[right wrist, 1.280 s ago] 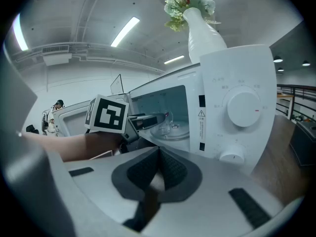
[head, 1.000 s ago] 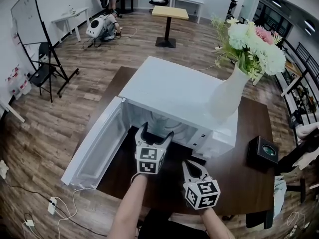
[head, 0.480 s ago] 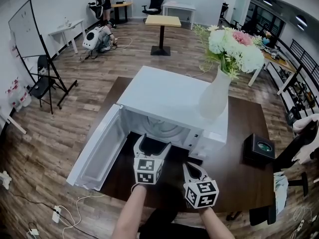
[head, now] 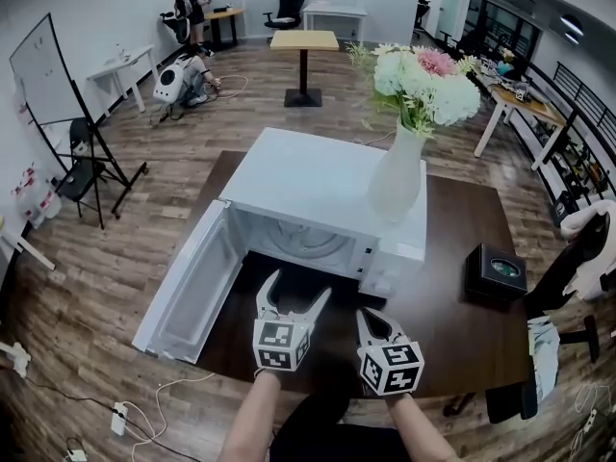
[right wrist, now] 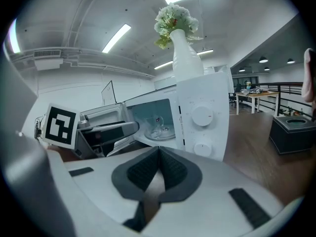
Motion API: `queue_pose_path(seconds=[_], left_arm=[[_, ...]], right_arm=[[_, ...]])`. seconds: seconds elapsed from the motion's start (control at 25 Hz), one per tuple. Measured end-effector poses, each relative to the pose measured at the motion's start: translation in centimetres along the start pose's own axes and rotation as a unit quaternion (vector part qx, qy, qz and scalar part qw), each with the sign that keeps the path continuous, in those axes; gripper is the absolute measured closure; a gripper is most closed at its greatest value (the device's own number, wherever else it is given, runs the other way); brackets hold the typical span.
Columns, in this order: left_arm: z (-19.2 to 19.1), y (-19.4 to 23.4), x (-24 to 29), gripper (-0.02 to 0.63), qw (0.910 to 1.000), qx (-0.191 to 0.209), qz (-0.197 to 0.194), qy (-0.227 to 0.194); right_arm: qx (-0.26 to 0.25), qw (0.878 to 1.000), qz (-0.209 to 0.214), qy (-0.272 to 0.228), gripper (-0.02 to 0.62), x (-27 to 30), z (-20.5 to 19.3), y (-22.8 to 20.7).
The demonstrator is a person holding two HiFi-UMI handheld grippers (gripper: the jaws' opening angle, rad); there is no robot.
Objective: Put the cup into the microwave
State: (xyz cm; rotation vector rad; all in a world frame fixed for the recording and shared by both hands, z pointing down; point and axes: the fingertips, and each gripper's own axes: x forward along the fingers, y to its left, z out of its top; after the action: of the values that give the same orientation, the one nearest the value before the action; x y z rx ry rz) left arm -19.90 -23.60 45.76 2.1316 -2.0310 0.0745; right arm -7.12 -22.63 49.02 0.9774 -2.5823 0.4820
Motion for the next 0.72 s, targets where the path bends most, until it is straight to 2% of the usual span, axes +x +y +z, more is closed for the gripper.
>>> queue_pose_path(seconds=[0.12,0.16,0.2,0.24,0.36,0.48,0.6,0.72], left_arm=[[0.3,-1.1,-1.2,0.174,1.0,-0.002,-0.007,-0.005],[0.5,-1.3,-1.6,0.212,1.0,0.001,-0.004,-0.008],[0.7,-1.4,-2.1,0.298,0.9999,0.005,0.002,-0.011],[0.8,-1.5,-2.5,0.349,0.9999,0.008,0.007,-0.013],[1.2,-2.1,-3.4,0.391,0.9999,0.011,0.008,-0.01],[1.7,-2.4,-4.1,0.49,0.9999,0.014,0.005,-0.007],[2.3,-2.6,-4.6,0.553,0.9999,0.009,0.004,-0.013],[3.1,-3.0,-4.9,0.581,0.9998,0.002,0.0,-0.02]], right_arm=[[0.008,1.0,-0.001,-0.002,0.603,-0.9,0.0,-0.3],[0.01,1.0,-0.002,-0.005,0.603,-1.2,0.1,-0.3],[0.012,1.0,-0.002,-0.007,0.603,-1.5,0.3,-0.3],[0.014,1.0,-0.002,-0.01,0.603,-1.8,0.4,-0.4],[0.022,0.999,-0.005,-0.023,0.603,-2.8,1.3,-1.1],[0.023,0.999,-0.014,-0.039,0.601,-4.0,2.5,-2.1],[0.022,0.998,-0.024,-0.055,0.602,-5.2,3.5,-3.3],[0.022,0.997,-0.036,-0.067,0.603,-6.4,4.2,-4.5]])
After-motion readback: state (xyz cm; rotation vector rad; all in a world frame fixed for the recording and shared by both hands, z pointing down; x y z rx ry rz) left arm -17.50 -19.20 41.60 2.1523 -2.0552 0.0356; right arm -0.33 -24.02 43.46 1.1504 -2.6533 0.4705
